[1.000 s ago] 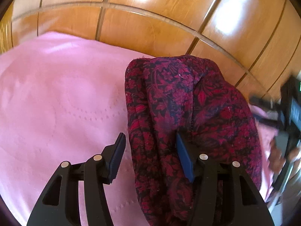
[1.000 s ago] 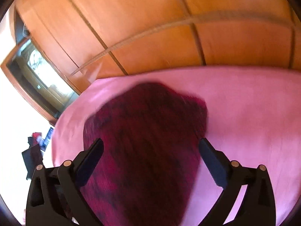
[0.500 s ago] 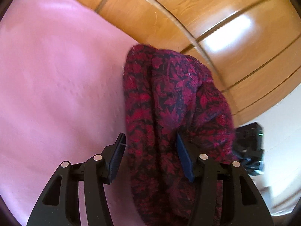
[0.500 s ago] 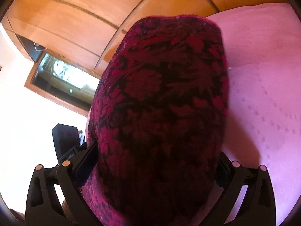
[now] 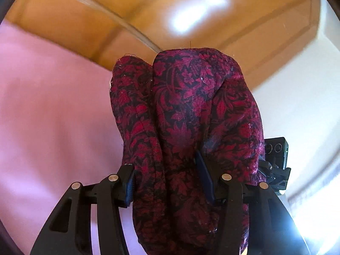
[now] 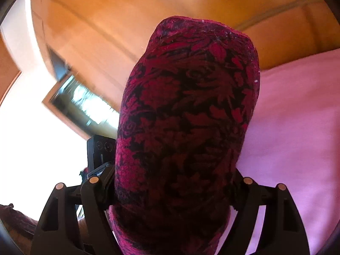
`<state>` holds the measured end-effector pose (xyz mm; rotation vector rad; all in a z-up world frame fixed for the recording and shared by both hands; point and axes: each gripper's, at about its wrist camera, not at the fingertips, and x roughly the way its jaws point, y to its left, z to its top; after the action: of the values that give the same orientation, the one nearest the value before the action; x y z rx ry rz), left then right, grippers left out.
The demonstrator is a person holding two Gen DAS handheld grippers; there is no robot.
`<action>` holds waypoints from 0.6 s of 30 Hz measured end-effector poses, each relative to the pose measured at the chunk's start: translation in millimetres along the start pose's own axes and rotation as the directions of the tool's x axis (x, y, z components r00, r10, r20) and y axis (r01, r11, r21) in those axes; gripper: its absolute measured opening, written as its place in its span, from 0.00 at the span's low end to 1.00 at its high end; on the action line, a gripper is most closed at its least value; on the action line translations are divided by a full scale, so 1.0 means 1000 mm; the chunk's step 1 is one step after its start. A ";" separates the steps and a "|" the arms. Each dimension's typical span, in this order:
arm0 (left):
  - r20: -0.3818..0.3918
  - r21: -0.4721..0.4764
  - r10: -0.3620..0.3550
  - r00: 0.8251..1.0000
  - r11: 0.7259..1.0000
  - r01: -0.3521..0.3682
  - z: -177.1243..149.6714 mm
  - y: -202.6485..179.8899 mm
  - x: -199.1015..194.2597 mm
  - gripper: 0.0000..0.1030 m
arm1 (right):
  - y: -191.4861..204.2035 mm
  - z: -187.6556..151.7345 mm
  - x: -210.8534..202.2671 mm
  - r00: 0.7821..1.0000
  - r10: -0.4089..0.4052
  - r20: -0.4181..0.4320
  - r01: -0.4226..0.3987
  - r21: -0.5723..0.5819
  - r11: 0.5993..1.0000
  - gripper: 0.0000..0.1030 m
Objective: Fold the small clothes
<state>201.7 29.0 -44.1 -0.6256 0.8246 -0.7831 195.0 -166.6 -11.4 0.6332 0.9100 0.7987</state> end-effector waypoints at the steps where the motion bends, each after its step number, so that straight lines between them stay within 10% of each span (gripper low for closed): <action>1: -0.021 0.021 -0.003 1.000 1.000 0.003 0.003 -0.010 0.016 0.48 | -0.010 -0.002 -0.019 0.999 -0.021 0.027 0.021 0.014 1.000 0.75; 7: -0.234 0.154 0.074 0.969 0.987 -0.038 0.013 -0.065 0.148 0.47 | -0.106 -0.023 -0.105 0.974 -0.161 0.161 0.121 0.231 0.965 0.76; 10: -0.320 0.259 0.240 0.916 0.953 -0.160 -0.004 -0.070 0.202 0.47 | -0.163 -0.050 -0.116 0.959 -0.257 0.118 0.197 0.371 0.907 0.80; 15: -0.283 0.286 0.273 0.919 0.939 -0.191 -0.007 -0.075 0.207 0.57 | -0.174 -0.082 -0.134 0.940 -0.312 0.140 0.231 0.413 0.881 0.89; 18: -0.210 0.350 0.328 0.921 0.905 -0.242 -0.011 -0.092 0.198 0.57 | -0.138 -0.074 -0.153 0.863 -0.485 0.143 0.429 0.300 0.852 0.89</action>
<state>246.5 -184.6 -60.8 -0.1035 0.9833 -0.7146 118.5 -357.9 -85.5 0.6768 0.9241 0.1722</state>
